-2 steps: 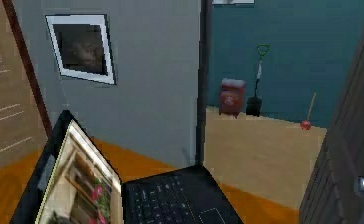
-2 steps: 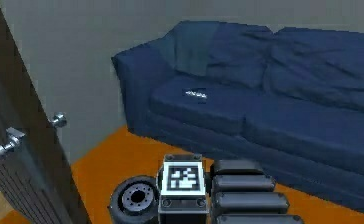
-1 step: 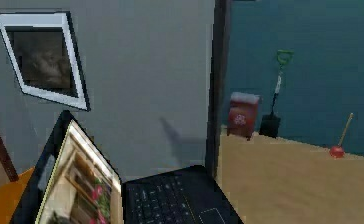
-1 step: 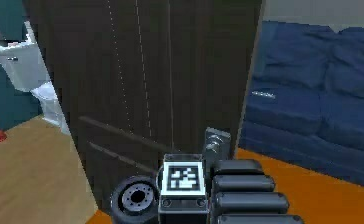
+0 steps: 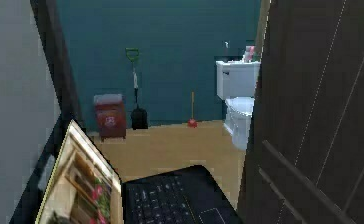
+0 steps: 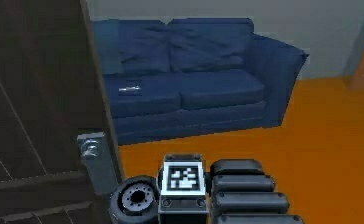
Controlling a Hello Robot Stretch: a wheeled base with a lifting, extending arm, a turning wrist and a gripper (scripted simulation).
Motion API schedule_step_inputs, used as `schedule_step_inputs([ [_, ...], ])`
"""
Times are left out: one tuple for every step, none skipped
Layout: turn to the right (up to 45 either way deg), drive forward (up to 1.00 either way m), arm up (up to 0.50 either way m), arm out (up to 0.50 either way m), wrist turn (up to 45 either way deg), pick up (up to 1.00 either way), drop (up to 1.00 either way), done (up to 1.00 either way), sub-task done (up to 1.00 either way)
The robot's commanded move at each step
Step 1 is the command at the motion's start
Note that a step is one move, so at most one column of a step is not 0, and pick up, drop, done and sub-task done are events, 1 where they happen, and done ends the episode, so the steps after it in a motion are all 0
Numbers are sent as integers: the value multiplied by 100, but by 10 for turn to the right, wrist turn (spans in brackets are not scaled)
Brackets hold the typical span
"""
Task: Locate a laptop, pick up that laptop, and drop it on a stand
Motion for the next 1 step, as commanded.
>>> schedule_step_inputs([
  [0, 100, 0, 0, 0, 0, 0, 0, 0],
])
